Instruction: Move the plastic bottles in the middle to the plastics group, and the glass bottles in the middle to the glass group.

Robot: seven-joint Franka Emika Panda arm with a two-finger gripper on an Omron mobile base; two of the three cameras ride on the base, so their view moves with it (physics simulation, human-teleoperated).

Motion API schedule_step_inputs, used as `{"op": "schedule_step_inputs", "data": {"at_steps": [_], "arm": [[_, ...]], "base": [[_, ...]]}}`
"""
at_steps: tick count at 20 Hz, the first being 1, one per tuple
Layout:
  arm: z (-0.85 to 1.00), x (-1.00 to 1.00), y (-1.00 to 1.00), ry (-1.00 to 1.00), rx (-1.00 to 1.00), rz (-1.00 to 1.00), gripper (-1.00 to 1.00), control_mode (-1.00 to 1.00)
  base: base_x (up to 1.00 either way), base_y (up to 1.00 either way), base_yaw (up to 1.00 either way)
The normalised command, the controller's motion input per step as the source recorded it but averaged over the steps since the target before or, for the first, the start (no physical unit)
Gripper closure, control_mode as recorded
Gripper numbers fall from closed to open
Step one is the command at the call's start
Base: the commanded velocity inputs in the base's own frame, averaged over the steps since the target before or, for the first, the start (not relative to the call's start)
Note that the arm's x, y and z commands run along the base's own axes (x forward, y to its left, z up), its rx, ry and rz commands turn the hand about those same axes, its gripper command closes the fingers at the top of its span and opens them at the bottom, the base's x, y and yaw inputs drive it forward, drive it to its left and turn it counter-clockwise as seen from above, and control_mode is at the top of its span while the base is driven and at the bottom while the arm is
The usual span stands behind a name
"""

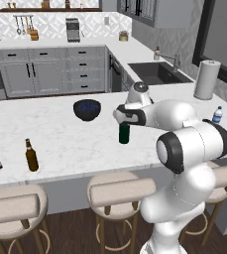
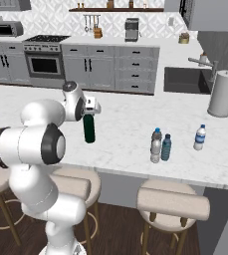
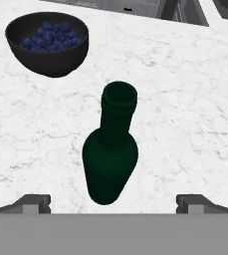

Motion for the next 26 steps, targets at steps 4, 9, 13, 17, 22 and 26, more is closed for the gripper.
{"op": "schedule_step_inputs", "data": {"at_steps": [4,9,13,17,22,26], "arm": [[-0.32,0.14,0.06,0.0,0.0,0.0,-1.0,-1.0],[-0.32,0.15,0.02,0.0,0.0,0.0,-1.0,-1.0],[-0.16,0.11,0.0,0.0,0.0,0.0,-1.0,-1.0],[-0.01,0.11,0.0,0.0,0.0,0.0,-1.0,-1.0],[0.0,0.18,0.0,0.0,0.0,0.0,-1.0,-1.0],[0.0,0.11,0.0,0.0,0.0,0.0,-1.0,-1.0]], "base": [[0.0,0.0,0.0],[0.0,0.0,0.0],[0.0,0.0,0.0],[0.0,0.0,0.0],[0.0,0.0,0.0],[0.0,0.0,0.0]]}}
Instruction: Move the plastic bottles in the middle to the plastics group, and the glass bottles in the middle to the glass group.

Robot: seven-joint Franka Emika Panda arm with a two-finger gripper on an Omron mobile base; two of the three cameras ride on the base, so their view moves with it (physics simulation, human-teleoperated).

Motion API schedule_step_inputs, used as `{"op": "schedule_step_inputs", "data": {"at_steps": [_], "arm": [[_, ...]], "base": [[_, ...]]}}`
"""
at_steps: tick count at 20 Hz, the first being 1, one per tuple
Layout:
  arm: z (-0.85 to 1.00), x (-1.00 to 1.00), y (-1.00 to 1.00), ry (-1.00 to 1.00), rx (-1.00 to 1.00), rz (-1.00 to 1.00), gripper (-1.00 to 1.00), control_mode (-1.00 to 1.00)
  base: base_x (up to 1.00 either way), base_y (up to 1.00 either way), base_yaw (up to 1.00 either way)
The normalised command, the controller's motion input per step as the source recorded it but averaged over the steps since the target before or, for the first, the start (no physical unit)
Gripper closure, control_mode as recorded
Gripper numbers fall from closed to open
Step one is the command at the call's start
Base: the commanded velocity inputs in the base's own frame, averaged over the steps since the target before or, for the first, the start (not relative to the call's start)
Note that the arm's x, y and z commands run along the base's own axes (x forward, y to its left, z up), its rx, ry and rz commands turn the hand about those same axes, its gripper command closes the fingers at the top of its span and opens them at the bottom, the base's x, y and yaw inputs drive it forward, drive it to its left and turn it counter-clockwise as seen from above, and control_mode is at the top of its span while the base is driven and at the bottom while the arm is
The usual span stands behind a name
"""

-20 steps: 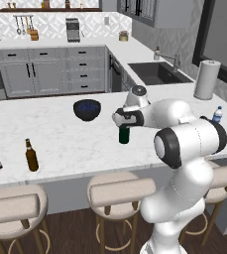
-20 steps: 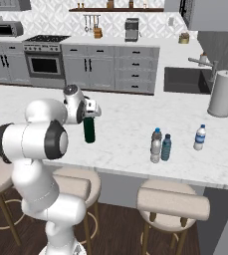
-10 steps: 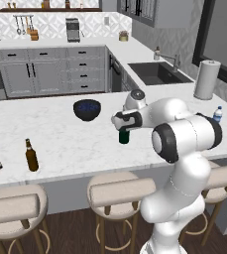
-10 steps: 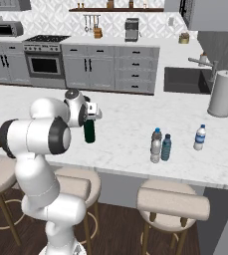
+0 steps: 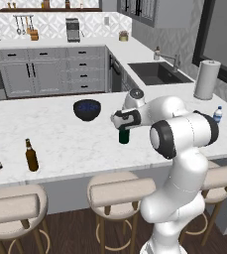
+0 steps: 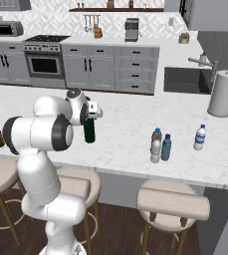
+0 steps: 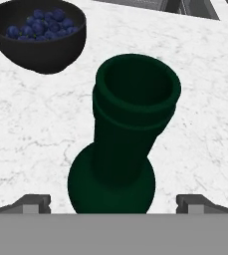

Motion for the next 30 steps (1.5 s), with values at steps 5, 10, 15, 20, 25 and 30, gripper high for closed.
{"op": "schedule_step_inputs", "data": {"at_steps": [5,10,15,20,25,30], "arm": [[0.0,0.07,0.0,0.0,0.0,0.0,-1.0,-1.0],[0.0,0.05,0.0,0.0,0.0,0.0,-1.0,-1.0],[-0.01,0.01,0.0,0.0,0.0,0.0,-1.0,-1.0],[-0.05,0.01,0.0,0.0,0.0,0.0,-1.0,-1.0],[-0.07,0.01,0.0,0.0,0.0,0.0,-1.0,-1.0],[0.0,0.0,0.0,0.0,0.0,0.0,1.0,-1.0]], "base": [[0.0,0.0,0.0],[0.0,0.0,0.0],[0.0,0.0,0.0],[0.0,0.0,0.0],[0.0,0.0,0.0],[0.0,0.0,0.0]]}}
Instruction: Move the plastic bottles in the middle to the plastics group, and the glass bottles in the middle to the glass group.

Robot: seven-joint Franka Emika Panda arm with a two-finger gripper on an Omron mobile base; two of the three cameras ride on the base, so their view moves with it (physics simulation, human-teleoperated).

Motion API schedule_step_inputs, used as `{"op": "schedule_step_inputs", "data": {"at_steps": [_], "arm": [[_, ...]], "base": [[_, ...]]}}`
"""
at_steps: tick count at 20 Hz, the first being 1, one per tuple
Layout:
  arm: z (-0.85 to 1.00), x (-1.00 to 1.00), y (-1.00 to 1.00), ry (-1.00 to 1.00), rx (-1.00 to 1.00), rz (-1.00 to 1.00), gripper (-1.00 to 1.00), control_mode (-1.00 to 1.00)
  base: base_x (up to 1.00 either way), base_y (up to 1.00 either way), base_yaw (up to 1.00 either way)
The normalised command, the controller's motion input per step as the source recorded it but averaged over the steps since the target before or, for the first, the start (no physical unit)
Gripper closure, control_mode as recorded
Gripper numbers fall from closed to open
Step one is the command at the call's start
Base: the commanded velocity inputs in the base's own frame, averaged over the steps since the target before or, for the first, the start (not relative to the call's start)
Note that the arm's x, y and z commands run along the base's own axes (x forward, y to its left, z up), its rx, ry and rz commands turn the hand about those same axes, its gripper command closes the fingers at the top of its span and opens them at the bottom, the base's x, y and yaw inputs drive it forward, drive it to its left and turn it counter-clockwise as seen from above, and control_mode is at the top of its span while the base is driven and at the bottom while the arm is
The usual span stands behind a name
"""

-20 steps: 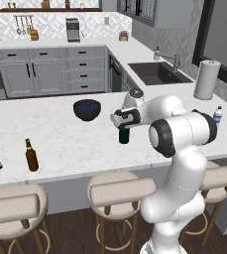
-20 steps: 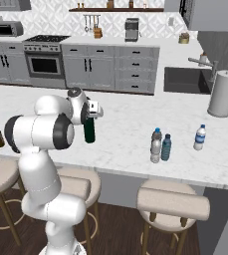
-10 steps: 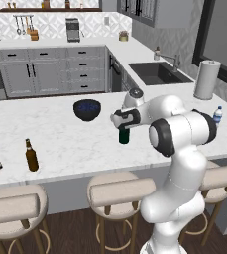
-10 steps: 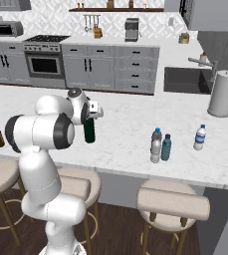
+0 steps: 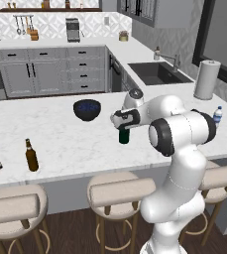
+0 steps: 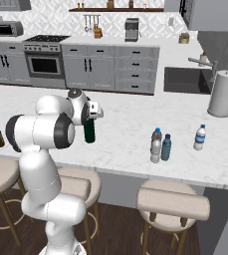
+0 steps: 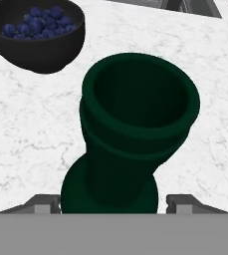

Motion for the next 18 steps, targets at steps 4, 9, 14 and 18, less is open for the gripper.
{"op": "schedule_step_inputs", "data": {"at_steps": [4,9,14,18], "arm": [[0.0,0.0,0.0,0.0,0.0,0.0,1.0,-1.0],[0.02,-0.05,0.0,0.0,0.0,0.0,1.0,-1.0],[0.6,-0.58,0.31,-0.04,-0.01,0.08,1.0,-1.0],[0.49,-0.42,0.98,0.0,-0.11,0.21,1.0,-1.0]], "base": [[0.0,0.0,0.0],[0.0,0.0,0.0],[0.0,0.0,0.0],[0.0,0.0,0.0]]}}
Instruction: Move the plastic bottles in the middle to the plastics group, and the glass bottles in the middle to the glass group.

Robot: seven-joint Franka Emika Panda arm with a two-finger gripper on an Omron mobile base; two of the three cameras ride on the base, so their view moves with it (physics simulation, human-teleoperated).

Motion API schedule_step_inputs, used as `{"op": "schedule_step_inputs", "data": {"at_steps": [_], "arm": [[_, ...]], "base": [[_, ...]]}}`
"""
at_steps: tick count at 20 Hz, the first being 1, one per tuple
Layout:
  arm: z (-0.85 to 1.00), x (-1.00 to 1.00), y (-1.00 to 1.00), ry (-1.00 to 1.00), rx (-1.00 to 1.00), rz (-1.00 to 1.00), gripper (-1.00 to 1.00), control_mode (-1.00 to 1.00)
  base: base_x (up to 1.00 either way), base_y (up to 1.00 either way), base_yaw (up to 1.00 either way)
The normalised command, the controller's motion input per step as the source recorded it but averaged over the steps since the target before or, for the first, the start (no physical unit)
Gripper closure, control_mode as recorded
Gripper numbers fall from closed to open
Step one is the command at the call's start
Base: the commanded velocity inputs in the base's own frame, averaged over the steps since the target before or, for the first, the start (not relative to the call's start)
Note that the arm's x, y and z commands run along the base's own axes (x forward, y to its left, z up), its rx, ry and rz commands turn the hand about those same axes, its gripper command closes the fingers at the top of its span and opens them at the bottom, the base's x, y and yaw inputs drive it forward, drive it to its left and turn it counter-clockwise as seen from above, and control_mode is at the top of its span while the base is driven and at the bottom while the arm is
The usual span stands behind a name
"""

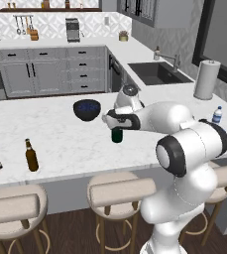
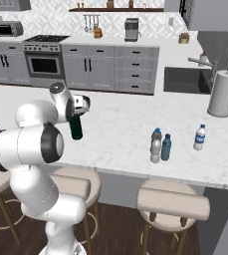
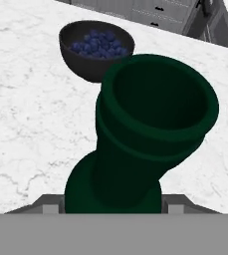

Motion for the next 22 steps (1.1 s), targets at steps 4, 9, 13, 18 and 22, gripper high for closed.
{"op": "schedule_step_inputs", "data": {"at_steps": [4,9,13,18,22], "arm": [[0.1,-0.05,1.0,0.04,-0.05,0.26,1.0,-1.0],[0.0,0.01,1.0,0.07,-0.02,0.32,1.0,-1.0],[0.0,0.02,1.0,0.06,-0.01,0.34,1.0,-1.0],[0.0,0.0,0.99,0.02,-0.05,0.32,1.0,-1.0],[0.0,-0.07,0.76,0.0,-0.01,0.2,1.0,-1.0]], "base": [[0.0,0.0,0.0],[0.0,0.0,0.0],[0.0,0.0,0.0],[0.0,0.0,0.0],[0.0,0.0,0.0]]}}
